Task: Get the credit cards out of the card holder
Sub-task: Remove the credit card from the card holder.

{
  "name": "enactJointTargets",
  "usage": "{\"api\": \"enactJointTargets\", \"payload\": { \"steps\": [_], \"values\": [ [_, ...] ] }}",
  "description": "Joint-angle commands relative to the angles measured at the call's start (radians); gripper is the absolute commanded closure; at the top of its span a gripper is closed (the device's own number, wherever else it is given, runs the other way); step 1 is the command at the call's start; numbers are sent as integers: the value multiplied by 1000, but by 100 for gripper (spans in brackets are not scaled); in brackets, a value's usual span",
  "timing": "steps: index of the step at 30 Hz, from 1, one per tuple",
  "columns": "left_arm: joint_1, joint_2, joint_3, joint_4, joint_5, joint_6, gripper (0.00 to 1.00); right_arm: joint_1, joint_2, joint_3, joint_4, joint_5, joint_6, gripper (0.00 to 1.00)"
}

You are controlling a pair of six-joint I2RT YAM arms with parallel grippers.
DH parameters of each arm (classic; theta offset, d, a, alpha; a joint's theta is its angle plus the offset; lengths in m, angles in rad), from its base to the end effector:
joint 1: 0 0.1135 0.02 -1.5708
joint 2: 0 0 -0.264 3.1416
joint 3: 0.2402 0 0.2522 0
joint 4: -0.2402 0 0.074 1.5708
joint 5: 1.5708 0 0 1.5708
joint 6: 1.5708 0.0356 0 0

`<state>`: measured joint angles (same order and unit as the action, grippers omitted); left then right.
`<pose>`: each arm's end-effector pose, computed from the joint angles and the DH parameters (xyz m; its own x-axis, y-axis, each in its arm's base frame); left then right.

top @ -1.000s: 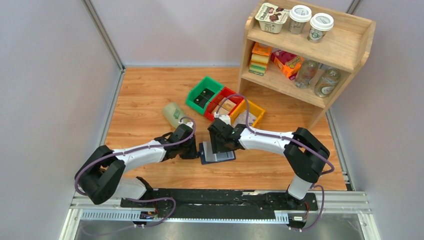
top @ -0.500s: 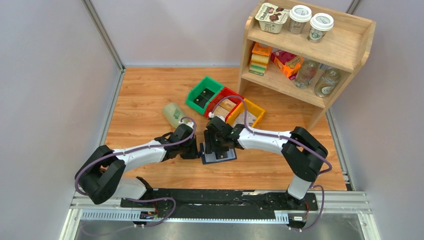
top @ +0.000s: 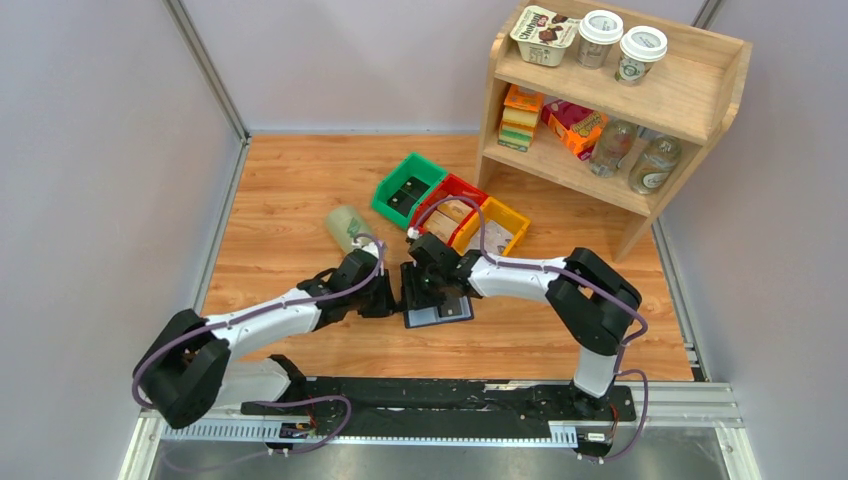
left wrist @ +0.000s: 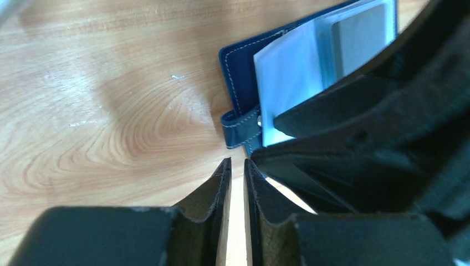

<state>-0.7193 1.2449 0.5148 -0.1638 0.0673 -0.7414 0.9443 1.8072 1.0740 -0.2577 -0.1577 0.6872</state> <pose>0.1689 -0.1511 0.1596 -0.8978 -0.1093 -0.4266 0.1122 0.8799 -0.4617 0.2088 0.2980 0.1595 -0.9187 -0.2007 -0.3402 -0.3463 0.8236 0.4492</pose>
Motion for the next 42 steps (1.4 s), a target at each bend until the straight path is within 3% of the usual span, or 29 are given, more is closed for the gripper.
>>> {"api": "enactJointTargets", "payload": {
  "steps": [1, 6, 14, 20, 24, 29, 36, 42],
  "values": [
    [-2, -120, 10, -28, -44, -12, 76, -15, -8, 3, 64, -37, -3, 60],
    [-2, -176, 57, -54, -40, -10, 72, -29, -38, 12, 58, -43, -17, 62],
    [-2, -130, 139, -23, 31, -53, 72, -56, -137, 9, -6, 15, -55, 62],
    [-2, -15, 211, 27, 86, -92, 73, -105, -218, -54, -17, 52, -64, 63],
    [-2, 75, 249, 63, 144, -108, 73, -130, -256, -98, -57, 113, -61, 71],
    [-2, 183, 261, 121, 193, -127, 73, -165, -282, -173, -54, 119, -54, 75],
    [-2, 300, 243, 205, 249, -159, 68, -193, -296, -232, -40, 126, -54, 77],
    [-2, 341, 228, 230, 252, -173, 58, -196, -273, -249, -17, 104, -45, 77]
  ]
}}
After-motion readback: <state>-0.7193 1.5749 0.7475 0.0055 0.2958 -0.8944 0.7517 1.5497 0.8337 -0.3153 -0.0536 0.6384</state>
